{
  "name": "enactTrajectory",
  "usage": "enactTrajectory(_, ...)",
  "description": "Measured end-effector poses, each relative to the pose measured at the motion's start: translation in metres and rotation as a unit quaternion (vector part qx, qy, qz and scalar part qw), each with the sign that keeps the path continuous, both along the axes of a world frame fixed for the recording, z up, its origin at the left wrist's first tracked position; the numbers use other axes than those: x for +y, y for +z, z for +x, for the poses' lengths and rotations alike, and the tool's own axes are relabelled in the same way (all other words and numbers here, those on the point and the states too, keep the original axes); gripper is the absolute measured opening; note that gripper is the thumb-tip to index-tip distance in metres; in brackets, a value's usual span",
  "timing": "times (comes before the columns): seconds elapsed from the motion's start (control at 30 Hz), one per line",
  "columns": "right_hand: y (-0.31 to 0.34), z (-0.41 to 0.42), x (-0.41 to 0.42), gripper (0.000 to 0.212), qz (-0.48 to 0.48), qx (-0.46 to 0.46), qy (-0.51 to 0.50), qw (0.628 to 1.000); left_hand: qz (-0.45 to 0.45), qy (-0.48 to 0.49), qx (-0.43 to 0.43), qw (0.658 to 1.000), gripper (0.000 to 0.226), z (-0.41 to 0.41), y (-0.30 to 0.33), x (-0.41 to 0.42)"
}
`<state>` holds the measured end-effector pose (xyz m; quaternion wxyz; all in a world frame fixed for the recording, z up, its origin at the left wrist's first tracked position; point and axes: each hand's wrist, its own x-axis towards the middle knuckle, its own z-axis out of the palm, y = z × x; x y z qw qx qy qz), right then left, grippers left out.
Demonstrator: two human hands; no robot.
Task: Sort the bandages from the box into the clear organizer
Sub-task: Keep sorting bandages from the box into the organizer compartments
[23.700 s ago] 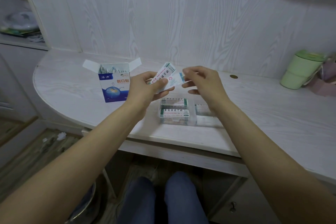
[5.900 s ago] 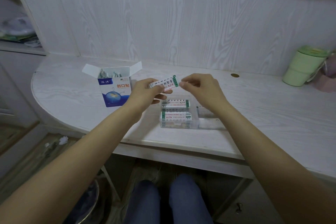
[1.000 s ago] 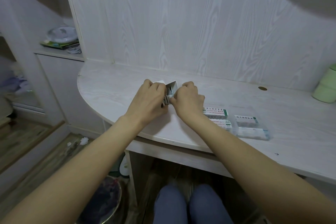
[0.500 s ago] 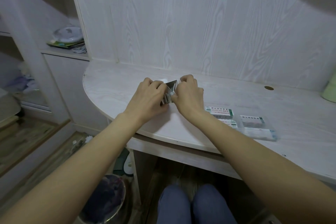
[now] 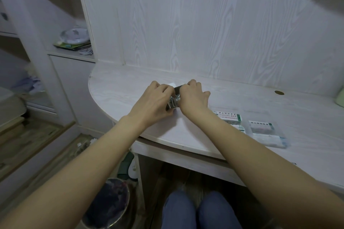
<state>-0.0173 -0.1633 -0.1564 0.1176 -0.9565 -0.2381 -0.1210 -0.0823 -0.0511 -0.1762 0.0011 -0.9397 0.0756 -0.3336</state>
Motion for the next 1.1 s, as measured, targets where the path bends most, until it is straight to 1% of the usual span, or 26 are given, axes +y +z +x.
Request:
enactTrajectory(0.1, -0.001, 0.002, 0.0, 0.036, -0.009, 0.001, 0.014, 1.0, 0.007, 0.011, 0.011, 1.0, 0.035, 0.002, -0.003, -0.002)
enactTrajectory(0.23, 0.0, 0.004, -0.005, 0.027, 0.058, 0.012, 0.051, 0.997, -0.022, 0.035, 0.057, 0.998, 0.039, 0.003, 0.003, 0.0)
enactTrajectory(0.33, 0.004, 0.002, -0.016, 0.021, 0.105, 0.005, 0.066, 0.992, -0.014, 0.052, 0.08, 0.995, 0.048, 0.002, 0.009, 0.001)
enactTrajectory(0.43, 0.006, -0.001, -0.025, 0.02, 0.126, -0.018, 0.073, 0.989, -0.006, 0.056, 0.081, 0.995, 0.048, 0.001, 0.01, 0.0)
enactTrajectory(0.6, 0.001, 0.001, -0.021, 0.023, 0.095, -0.097, 0.052, 0.989, -0.004, 0.047, 0.082, 0.996, 0.044, 0.001, 0.009, -0.005)
enactTrajectory(0.7, -0.002, -0.001, -0.019, 0.017, 0.078, -0.141, 0.048, 0.986, -0.023, 0.05, 0.071, 0.996, 0.041, 0.001, 0.008, -0.008)
enactTrajectory(0.77, -0.002, -0.003, -0.02, 0.016, 0.06, -0.13, 0.058, 0.988, -0.028, 0.05, 0.072, 0.996, 0.039, 0.001, 0.009, -0.008)
enactTrajectory(0.83, 0.0, -0.006, -0.02, 0.018, 0.051, -0.093, 0.066, 0.992, -0.031, 0.048, 0.075, 0.996, 0.039, 0.001, 0.01, -0.008)
enactTrajectory(1.0, 0.009, -0.005, -0.025, 0.017, 0.081, -0.047, 0.081, 0.992, -0.041, 0.055, 0.091, 0.994, 0.04, 0.003, 0.012, -0.009)
enactTrajectory(1.1, 0.011, 0.002, -0.026, 0.017, 0.109, -0.034, 0.095, 0.989, -0.032, 0.04, 0.065, 0.997, 0.035, 0.002, 0.012, -0.008)
